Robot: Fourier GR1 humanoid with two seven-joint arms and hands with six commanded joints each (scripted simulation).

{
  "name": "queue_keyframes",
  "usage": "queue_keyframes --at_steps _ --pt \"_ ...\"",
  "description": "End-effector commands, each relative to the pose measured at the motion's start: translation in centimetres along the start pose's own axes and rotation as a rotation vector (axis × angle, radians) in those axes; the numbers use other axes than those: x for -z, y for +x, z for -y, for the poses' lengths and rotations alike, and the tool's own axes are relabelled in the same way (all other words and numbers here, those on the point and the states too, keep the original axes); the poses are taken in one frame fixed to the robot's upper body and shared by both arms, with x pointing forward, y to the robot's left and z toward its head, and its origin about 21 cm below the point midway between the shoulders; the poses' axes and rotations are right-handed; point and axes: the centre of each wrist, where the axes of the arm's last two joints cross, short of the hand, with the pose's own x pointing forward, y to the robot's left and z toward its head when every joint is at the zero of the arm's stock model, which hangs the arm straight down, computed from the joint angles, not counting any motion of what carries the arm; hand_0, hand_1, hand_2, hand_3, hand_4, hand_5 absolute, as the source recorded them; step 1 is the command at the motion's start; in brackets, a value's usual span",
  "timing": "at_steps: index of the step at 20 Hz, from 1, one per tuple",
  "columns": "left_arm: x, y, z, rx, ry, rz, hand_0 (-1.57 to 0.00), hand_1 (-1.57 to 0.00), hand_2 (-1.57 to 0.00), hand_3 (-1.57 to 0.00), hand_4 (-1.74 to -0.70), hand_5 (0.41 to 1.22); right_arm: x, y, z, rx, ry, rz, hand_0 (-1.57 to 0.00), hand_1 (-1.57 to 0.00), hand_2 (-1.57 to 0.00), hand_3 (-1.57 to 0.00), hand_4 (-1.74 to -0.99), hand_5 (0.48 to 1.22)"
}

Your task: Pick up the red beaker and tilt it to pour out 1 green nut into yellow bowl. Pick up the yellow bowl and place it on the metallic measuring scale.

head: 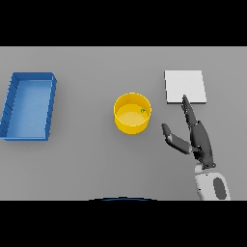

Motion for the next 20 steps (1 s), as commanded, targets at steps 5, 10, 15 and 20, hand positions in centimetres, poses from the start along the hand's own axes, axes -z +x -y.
queue_keyframes --at_steps 5,10,15,20 --pt "-1.4 -6.2 3.9 -0.179 -0.014 -0.143 -1.57 -1.57 -1.57 -1.57 -1.74 1.221 -0.5 -0.5 0.3 0.013 0.006 0.006 0.0 0.0 0.0 0.0 -1.131 0.669" --pt "-5.0 -9.8 8.2 -0.273 -0.025 -0.202 -1.57 -1.57 -1.57 -1.57 -1.74 1.186 -0.5 -0.5 0.7 -0.014 0.004 0.007 0.0 0.0 0.0 0.0 -1.175 0.676" --pt "-7.6 -11.1 10.1 -0.312 -0.04 -0.266 -1.57 -1.57 -1.57 -1.57 -1.74 0.925 -0.3 -0.3 0.5 -0.008 0.007 0.009 0.0 0.0 0.0 0.0 -1.157 0.671" --pt "-9.0 -10.4 8.3 -0.334 -0.189 -0.183 -0.94 -0.86 -0.82 -0.84 -1.13 0.705 -0.1 -0.2 0.4 -0.005 0.007 0.001 0.0 0.0 0.0 0.0 -1.149 0.67"
